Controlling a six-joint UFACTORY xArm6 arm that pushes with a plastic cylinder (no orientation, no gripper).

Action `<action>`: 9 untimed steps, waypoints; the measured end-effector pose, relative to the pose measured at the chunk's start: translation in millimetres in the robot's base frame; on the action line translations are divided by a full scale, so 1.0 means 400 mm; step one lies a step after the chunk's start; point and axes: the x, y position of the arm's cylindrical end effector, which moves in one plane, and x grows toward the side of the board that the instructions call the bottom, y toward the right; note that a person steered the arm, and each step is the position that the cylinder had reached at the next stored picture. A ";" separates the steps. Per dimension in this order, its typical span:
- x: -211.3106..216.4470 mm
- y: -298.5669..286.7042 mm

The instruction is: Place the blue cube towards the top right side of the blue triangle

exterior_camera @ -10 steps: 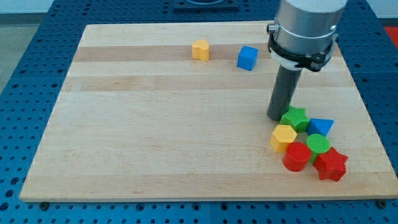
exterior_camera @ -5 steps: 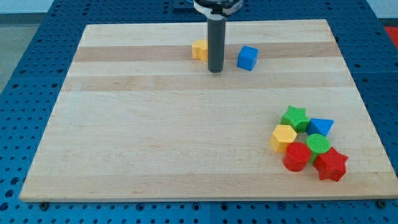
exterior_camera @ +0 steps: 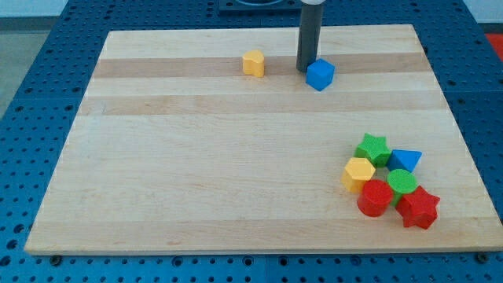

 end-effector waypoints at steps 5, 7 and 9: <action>-0.005 0.076; 0.060 0.078; 0.165 0.078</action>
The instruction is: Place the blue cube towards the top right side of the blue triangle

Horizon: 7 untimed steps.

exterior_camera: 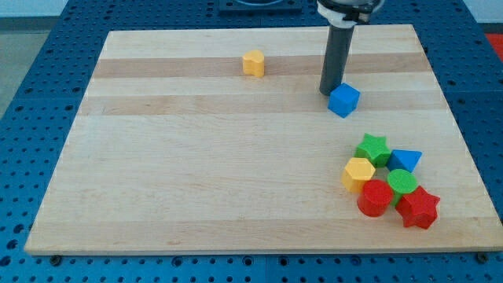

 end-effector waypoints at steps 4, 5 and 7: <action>0.133 0.037; 0.130 0.086; 0.133 0.130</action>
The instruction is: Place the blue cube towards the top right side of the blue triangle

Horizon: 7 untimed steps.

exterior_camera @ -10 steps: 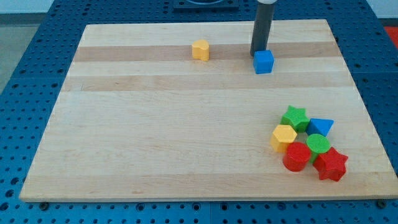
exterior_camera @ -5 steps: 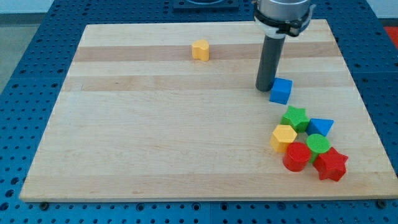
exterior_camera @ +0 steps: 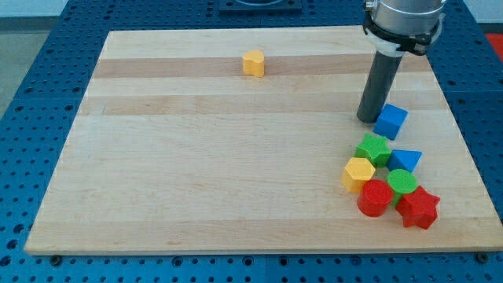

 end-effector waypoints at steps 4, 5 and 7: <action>-0.037 0.115; -0.038 0.158; -0.032 0.135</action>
